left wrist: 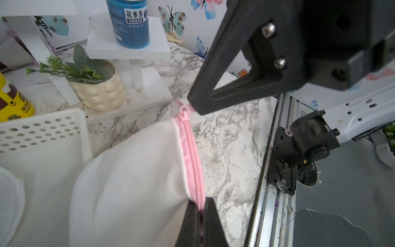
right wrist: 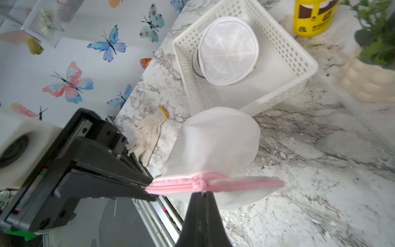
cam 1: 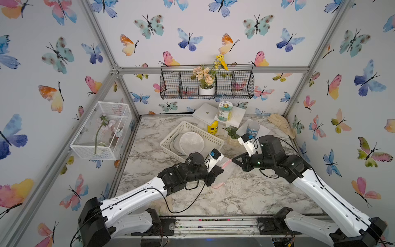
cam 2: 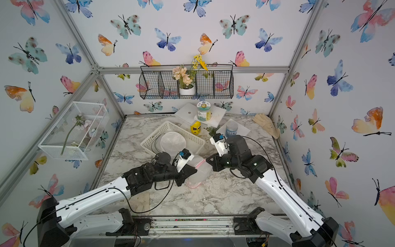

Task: Turn the laundry bag inside out
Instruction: Zip the zipper on the laundry bag.

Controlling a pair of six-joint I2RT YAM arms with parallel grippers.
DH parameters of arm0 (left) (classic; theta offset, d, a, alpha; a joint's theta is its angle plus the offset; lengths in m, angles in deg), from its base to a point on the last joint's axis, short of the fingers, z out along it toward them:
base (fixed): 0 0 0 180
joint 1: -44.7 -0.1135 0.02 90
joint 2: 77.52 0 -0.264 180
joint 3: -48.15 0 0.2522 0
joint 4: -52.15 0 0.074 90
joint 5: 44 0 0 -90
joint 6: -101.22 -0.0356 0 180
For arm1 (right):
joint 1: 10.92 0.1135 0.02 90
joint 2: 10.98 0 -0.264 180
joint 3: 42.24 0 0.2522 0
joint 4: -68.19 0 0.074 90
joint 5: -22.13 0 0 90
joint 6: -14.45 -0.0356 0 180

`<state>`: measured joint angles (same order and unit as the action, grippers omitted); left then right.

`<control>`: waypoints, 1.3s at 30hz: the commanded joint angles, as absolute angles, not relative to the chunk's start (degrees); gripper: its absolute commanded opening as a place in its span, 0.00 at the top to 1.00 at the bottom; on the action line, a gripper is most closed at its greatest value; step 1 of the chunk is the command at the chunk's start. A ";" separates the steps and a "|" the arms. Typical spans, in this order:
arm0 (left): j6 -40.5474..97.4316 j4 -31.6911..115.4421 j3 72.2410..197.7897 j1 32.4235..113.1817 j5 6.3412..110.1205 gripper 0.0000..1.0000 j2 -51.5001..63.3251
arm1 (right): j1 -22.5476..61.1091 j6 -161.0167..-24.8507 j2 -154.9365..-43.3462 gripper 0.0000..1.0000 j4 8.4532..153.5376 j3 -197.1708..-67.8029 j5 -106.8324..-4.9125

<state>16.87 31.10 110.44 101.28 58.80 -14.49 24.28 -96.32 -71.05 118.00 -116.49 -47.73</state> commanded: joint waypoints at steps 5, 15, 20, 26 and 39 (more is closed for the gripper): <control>20.68 37.77 101.76 101.22 58.40 1.00 -25.16 | 22.22 -105.83 -68.38 0.98 121.48 -106.52 -56.11; 24.85 37.87 94.79 101.22 55.18 0.75 -29.80 | 22.04 -105.47 -69.60 0.98 115.43 -103.76 -48.84; 22.60 34.06 98.12 101.22 51.77 0.34 -29.62 | 22.04 -97.66 -71.61 0.98 119.19 -108.95 -46.99; 15.04 33.49 103.95 101.22 56.73 0.19 -25.54 | 22.12 -89.85 -74.96 0.98 120.05 -113.20 -40.55; 18.12 38.09 111.48 101.27 58.93 0.38 -4.09 | 22.17 -88.73 -77.69 0.98 118.25 -114.81 -33.15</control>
